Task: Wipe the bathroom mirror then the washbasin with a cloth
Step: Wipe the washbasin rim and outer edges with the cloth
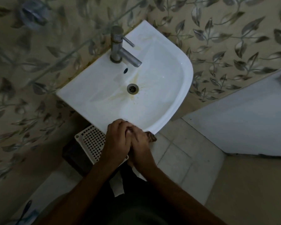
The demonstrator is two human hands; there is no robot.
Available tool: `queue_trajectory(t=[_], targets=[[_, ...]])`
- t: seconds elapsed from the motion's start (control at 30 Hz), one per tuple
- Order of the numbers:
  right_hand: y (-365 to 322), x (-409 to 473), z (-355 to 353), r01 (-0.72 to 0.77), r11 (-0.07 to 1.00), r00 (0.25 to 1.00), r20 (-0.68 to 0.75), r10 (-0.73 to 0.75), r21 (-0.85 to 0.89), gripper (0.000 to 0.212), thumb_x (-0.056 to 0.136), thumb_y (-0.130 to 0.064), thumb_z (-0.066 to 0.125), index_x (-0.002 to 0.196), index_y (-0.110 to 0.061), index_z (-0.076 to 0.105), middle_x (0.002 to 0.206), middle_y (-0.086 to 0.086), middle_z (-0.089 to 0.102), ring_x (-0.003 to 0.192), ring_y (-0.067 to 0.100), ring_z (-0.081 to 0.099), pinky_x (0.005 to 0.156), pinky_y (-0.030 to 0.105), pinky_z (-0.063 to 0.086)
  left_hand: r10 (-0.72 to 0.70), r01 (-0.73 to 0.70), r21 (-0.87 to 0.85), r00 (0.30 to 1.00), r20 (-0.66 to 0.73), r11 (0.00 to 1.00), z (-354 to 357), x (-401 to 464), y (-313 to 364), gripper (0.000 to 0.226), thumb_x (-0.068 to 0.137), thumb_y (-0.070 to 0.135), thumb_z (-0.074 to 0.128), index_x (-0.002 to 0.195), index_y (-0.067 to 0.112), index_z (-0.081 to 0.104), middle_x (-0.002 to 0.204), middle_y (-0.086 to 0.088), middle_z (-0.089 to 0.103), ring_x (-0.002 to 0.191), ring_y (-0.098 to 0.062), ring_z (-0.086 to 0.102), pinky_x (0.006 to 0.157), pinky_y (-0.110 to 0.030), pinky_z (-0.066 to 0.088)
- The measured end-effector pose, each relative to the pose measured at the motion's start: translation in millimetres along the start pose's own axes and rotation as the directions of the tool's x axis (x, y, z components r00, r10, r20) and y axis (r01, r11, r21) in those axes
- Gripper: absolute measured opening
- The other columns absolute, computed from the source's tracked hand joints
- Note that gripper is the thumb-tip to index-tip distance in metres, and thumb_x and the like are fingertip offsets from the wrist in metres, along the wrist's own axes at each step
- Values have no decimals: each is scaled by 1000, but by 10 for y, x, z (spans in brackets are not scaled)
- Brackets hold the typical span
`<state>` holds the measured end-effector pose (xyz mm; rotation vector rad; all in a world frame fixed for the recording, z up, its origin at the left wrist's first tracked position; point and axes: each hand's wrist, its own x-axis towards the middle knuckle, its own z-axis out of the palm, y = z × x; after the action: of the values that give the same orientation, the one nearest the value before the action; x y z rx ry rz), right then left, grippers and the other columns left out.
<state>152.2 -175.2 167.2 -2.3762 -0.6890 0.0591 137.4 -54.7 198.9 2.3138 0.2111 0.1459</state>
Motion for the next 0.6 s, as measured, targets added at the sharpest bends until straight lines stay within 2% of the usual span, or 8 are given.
queue_trajectory(t=[0.1, 0.2, 0.27, 0.3, 0.37, 0.43, 0.53, 0.6], targets=[[140, 5, -102, 77, 997, 997, 30, -77, 20, 39, 98, -16, 58, 137, -10, 55, 144, 11, 52, 131, 26, 50, 108, 48, 43, -46, 46, 3, 999, 20, 999, 38, 75, 15, 22, 96, 20, 50, 116, 16, 58, 122, -2, 53, 110, -18, 46, 93, -32, 45], [537, 115, -397, -25, 999, 1000, 16, 25, -27, 47, 97, -25, 46, 140, -8, 52, 145, 13, 50, 129, 28, 50, 108, 43, 44, -7, 6, 10, 999, 54, 1000, 66, 124, -19, 31, 94, 26, 46, 120, 15, 57, 126, -4, 54, 113, -19, 46, 97, -29, 41], [909, 321, -632, -123, 992, 992, -45, 122, -23, 46, 99, -19, 47, 144, -9, 50, 146, 14, 48, 130, 28, 46, 112, 36, 39, 23, -24, 10, 997, 72, 1000, 100, 179, -7, 30, 94, 26, 47, 120, 16, 59, 124, -3, 55, 114, -18, 48, 98, -25, 38], [1101, 455, -729, -163, 985, 985, -67, 160, -55, 47, 98, -15, 49, 145, -11, 48, 147, 14, 47, 131, 28, 44, 113, 36, 37, 30, -32, 19, 996, 86, 999, 132, 221, 19, 30, 94, 26, 47, 120, 17, 59, 123, -2, 56, 114, -18, 49, 98, -26, 40], [1438, 758, -891, -200, 974, 975, -116, 188, -101, 48, 98, -9, 51, 146, -11, 47, 148, 15, 46, 134, 30, 40, 114, 45, 36, 48, -53, 36, 991, 123, 998, 216, 328, 123, 32, 92, 26, 48, 120, 17, 59, 121, -4, 58, 112, -21, 52, 96, -35, 46], [1653, 994, -976, -257, 961, 960, -143, 242, -100, 46, 101, -11, 49, 147, -11, 46, 151, 15, 44, 139, 31, 36, 115, 50, 33, 90, -98, 35, 977, 193, 995, 326, 480, 273, 37, 91, 28, 47, 124, 14, 58, 123, -7, 58, 113, -24, 53, 96, -41, 49], [1667, 1004, -956, -280, 955, 953, -153, 263, -101, 44, 102, -15, 46, 146, -11, 47, 152, 13, 43, 143, 30, 34, 116, 53, 31, 125, -136, 19, 947, 296, 990, 484, 800, 558, 46, 94, 28, 49, 137, 10, 51, 136, -12, 52, 125, -28, 48, 103, -43, 45], [1523, 829, -876, -243, 967, 959, -166, 229, -71, 42, 102, -13, 47, 144, -9, 50, 151, 12, 45, 143, 27, 35, 116, 52, 31, 114, -118, -5, 946, 303, 993, 592, 1028, 726, 48, 97, 25, 53, 142, 9, 46, 143, -13, 48, 131, -28, 44, 110, -43, 41]])
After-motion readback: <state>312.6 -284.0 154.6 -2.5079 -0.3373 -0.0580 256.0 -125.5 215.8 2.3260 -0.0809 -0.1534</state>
